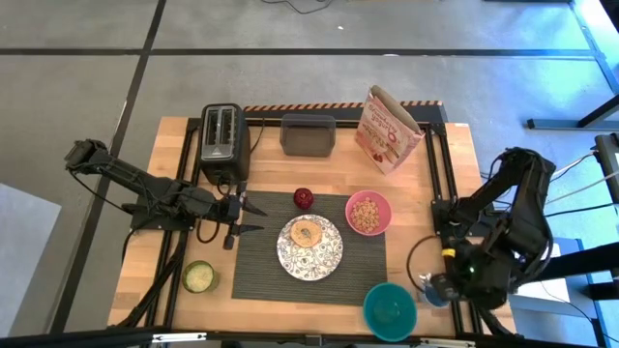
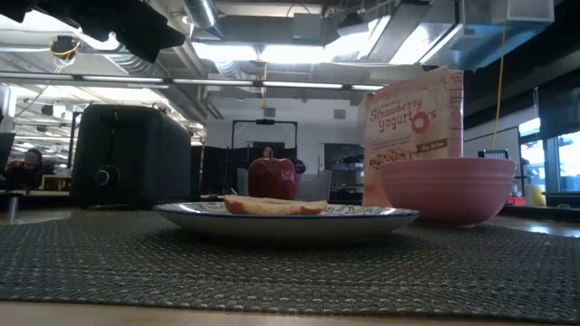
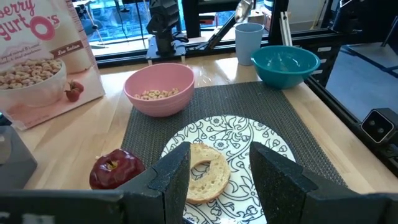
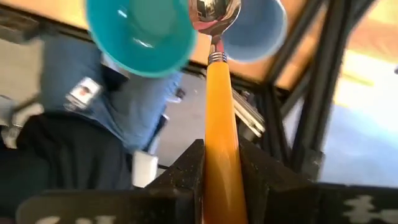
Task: Arrange a breakfast setting
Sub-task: Put the spoon to the right of the pink bowl
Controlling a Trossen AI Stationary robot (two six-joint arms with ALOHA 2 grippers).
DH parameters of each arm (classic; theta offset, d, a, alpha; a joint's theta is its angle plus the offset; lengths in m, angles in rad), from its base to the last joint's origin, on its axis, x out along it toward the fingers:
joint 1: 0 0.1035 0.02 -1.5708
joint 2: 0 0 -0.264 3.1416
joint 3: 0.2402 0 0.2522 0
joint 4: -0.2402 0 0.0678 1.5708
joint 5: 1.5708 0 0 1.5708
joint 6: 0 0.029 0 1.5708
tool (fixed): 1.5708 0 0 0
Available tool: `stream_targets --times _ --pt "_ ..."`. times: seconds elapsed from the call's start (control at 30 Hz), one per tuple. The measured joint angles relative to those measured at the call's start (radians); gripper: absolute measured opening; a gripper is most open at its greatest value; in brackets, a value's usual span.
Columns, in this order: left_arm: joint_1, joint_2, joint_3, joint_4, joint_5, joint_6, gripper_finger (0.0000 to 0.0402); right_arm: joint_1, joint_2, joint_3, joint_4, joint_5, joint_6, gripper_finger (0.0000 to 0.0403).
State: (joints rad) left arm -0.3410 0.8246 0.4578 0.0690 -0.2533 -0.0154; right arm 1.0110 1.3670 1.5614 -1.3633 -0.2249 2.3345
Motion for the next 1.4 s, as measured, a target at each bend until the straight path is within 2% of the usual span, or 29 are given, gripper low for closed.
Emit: stream_targets --times 0.13,0.3,0.43,0.63,0.83,1.03,1.2,1.4 --pt "0.000 0.000 0.000 0.000 0.000 0.000 0.0160 -0.062 -0.001 0.013 -0.048 0.093 -0.050 0.0062" --pt "0.000 0.000 0.000 0.000 0.000 0.000 0.0160 -0.122 0.003 -0.014 -0.217 0.197 -0.091 0.0062" --pt "0.000 0.000 0.000 0.000 0.000 0.001 0.0160 -0.161 -0.021 -0.139 -0.206 0.312 -0.167 0.0062" --pt "0.000 0.000 0.000 0.000 0.000 0.001 0.0160 -0.237 -0.043 -0.361 -0.176 0.336 -0.219 0.0062" --pt "0.000 0.000 0.000 0.000 0.000 0.001 0.0160 -0.275 -0.046 -0.551 -0.030 0.389 -0.234 0.0062" --pt "0.000 0.000 0.000 0.000 0.000 0.024 0.0160 -0.272 -0.046 -0.761 0.242 0.499 -0.219 0.0062" --pt "0.000 0.000 0.000 0.010 0.000 0.027 0.0160 -0.272 -0.035 -0.911 0.433 0.503 -0.186 0.0062" --pt "0.000 0.000 0.000 0.010 0.000 0.027 0.0160 -0.280 0.016 -1.003 0.593 0.528 -0.170 0.0061"
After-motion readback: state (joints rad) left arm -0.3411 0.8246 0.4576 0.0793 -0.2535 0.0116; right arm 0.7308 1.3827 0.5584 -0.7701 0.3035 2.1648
